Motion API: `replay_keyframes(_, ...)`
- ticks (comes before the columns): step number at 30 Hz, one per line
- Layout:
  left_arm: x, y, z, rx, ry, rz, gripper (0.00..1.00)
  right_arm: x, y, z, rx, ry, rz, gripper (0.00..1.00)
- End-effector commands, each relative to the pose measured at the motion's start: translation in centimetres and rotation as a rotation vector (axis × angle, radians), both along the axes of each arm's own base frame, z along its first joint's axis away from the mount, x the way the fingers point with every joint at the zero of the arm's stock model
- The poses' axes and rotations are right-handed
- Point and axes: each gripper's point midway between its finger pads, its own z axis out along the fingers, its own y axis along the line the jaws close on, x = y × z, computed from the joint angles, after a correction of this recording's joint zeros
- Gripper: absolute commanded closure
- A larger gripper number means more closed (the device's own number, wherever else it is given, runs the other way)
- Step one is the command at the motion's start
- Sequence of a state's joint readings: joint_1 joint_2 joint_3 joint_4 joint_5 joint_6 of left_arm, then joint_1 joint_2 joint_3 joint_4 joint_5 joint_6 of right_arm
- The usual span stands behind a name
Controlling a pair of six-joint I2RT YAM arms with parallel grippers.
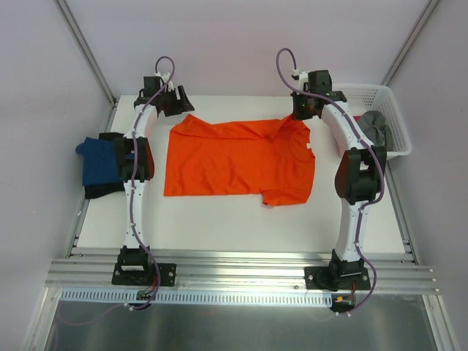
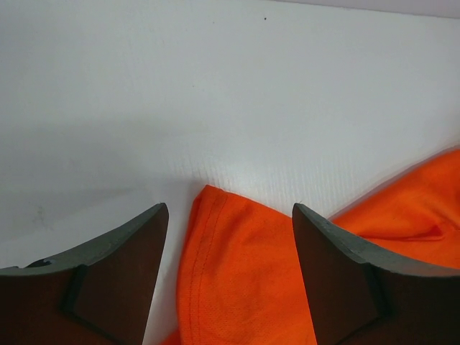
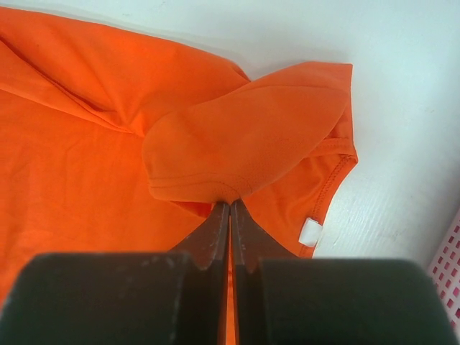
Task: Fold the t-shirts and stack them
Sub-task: Fold the tshirt
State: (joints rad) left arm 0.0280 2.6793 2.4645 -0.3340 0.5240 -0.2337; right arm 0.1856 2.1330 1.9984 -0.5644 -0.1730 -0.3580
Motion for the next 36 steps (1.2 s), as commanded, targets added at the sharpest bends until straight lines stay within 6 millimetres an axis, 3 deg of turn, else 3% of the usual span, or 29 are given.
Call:
replay_keyframes(1,-0.6,-0.1,-0.1,-0.084,0.048,0.019,0.30,0.3,0.8,5.3,0.057,-0.105,-0.013,1.00)
replay_keyframes(15,-0.4,-0.2,-1.0,-0.160,0.095,0.063,0.35,1.0,2.1,5.8,0.136,-0.094,-0.027,1.00)
replay_keyframes(19,-0.2,-0.6,-1.0,-0.182,0.089,0.050,0.43,0.8,2.4,5.4,0.134,-0.087,-0.021,0.99)
replay_keyframes(21,-0.2,-0.7,-1.0,-0.187,0.091,0.047,0.52,0.6,2.4,5.4,0.132,-0.083,-0.020,0.99)
replay_keyframes(23,-0.2,-0.8,-0.9,-0.191,0.086,0.043,0.70,0.4,2.3,5.3,0.129,-0.079,-0.020,0.99)
replay_keyframes(32,-0.3,-2.5,-0.8,-0.211,0.082,0.019,0.75,0.0,2.0,5.2,0.114,-0.077,-0.021,0.99)
replay_keyframes(36,-0.1,-2.7,-0.3,-0.196,0.058,0.008,0.97,-0.1,2.0,4.7,0.114,-0.066,-0.020,0.99)
